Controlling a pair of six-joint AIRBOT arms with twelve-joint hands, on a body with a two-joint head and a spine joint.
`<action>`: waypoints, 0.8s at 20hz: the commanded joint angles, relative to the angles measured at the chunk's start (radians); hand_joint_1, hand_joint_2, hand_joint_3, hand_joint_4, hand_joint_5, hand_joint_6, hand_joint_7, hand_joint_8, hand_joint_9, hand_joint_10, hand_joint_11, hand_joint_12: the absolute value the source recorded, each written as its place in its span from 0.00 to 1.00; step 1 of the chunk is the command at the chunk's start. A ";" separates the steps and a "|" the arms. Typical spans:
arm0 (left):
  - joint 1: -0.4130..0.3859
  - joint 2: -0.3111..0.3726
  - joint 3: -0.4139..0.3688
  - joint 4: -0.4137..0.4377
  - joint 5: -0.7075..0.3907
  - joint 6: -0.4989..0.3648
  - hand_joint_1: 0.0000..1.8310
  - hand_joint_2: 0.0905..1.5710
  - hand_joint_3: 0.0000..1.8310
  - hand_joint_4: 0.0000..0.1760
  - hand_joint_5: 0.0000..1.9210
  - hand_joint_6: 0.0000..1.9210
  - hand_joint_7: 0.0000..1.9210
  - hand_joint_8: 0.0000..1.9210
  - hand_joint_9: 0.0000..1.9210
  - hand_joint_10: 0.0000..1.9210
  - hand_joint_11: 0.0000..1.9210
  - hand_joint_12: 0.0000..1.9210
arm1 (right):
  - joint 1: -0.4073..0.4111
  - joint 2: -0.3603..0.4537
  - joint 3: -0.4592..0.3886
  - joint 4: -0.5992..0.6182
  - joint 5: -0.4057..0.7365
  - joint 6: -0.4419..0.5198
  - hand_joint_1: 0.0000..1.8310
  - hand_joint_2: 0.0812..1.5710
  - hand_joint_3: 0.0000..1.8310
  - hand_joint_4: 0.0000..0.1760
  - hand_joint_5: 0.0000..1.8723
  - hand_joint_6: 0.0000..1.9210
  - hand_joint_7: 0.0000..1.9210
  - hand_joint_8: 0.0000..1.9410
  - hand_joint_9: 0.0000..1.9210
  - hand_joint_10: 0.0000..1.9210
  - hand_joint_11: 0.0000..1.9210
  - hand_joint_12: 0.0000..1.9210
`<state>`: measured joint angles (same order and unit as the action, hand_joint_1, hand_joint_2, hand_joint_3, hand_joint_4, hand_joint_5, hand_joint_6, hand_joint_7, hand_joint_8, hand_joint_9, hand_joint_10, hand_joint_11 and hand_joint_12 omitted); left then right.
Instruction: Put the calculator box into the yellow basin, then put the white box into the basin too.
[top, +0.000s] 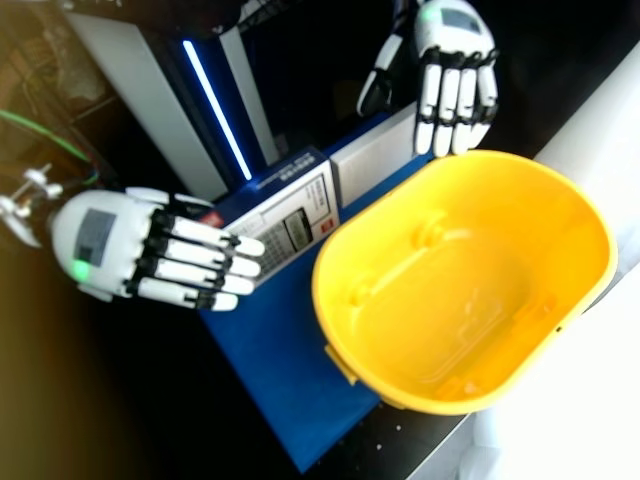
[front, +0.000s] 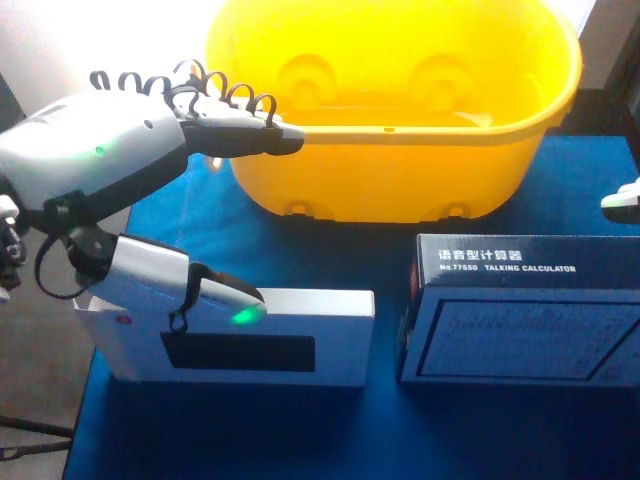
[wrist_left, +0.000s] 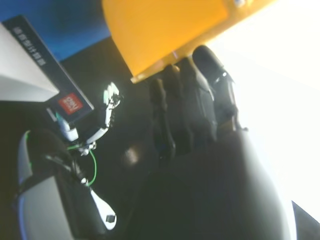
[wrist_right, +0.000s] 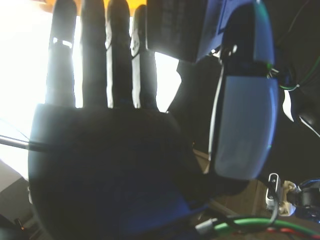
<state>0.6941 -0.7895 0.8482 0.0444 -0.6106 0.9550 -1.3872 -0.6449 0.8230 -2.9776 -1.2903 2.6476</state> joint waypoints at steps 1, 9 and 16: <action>0.011 -0.009 -0.010 -0.013 -0.041 -0.003 0.43 0.46 0.00 0.00 0.21 0.00 0.21 0.00 0.20 0.01 0.00 0.60 | 0.007 0.000 0.004 -0.034 -0.112 0.008 0.47 0.57 0.00 0.00 0.30 0.00 0.29 0.00 0.24 0.00 0.00 0.56; 0.016 0.002 -0.005 -0.023 -0.133 -0.002 0.43 0.48 0.00 0.00 0.22 0.00 0.21 0.00 0.20 0.01 0.00 0.67 | 0.009 -0.006 0.010 -0.034 -0.104 0.008 0.52 0.55 0.00 0.00 0.30 0.00 0.28 0.00 0.24 0.00 0.00 0.56; -0.024 -0.027 0.030 -0.019 -0.209 0.004 0.44 0.52 0.01 0.00 0.26 0.00 0.22 0.00 0.20 0.01 0.00 0.65 | 0.009 -0.016 0.013 -0.034 -0.104 0.008 0.36 0.50 0.00 0.00 0.15 0.00 0.17 0.01 0.18 0.01 0.00 0.63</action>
<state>0.6823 -0.8124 0.8764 0.0303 -0.6888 0.9588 -1.3869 -0.6613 0.8307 -2.9776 -1.2812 2.6476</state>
